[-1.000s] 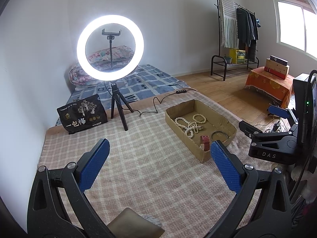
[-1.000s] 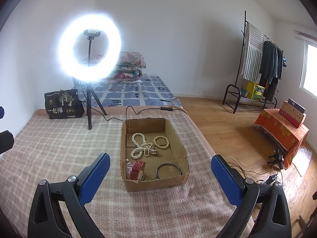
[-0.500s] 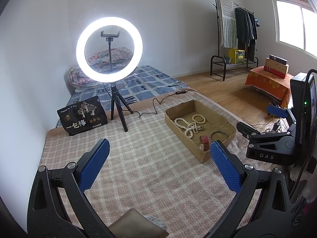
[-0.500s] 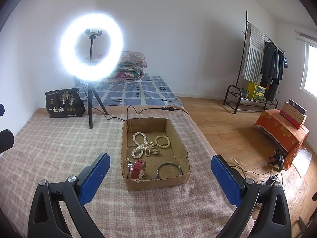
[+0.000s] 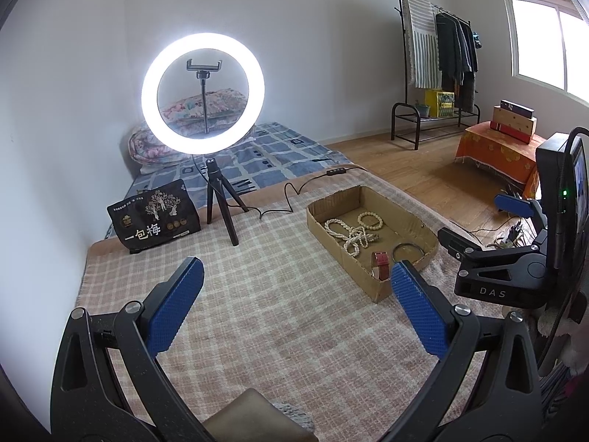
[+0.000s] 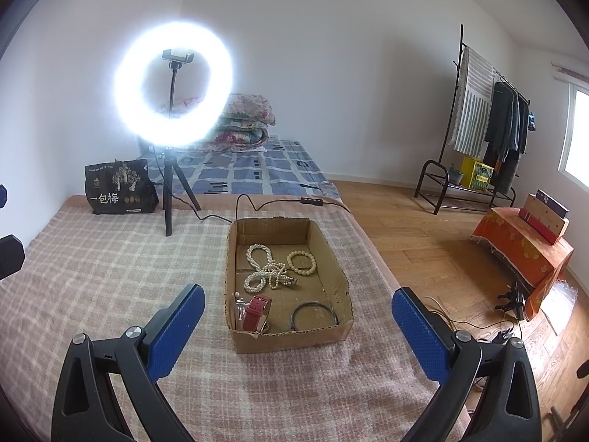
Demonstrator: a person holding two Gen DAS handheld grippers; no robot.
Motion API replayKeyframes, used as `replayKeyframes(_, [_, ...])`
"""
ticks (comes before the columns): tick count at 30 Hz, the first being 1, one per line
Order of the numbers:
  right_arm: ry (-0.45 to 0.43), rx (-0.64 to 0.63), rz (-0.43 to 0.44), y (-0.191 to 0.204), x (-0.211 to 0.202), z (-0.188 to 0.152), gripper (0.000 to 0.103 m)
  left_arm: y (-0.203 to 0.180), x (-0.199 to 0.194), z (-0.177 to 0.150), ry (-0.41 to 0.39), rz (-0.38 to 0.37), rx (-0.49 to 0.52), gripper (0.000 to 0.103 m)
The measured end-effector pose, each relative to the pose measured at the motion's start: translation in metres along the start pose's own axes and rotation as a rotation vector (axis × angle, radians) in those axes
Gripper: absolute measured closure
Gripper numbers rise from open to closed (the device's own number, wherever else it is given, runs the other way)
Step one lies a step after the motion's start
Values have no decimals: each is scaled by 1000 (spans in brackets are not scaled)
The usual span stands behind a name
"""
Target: Organize jewelry
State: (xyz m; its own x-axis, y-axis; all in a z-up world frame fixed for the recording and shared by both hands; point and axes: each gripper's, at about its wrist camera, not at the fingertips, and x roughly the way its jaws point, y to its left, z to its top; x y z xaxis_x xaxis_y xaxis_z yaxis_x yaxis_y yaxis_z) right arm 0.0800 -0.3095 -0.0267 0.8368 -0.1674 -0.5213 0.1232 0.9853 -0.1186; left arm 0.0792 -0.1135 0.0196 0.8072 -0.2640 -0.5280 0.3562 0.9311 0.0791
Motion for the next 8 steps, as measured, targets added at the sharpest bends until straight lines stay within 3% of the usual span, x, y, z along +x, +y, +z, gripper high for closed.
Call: replayKeyframes(8, [3, -10, 1, 1, 1, -1, 0, 4, 1, 4, -20, 13, 11, 0])
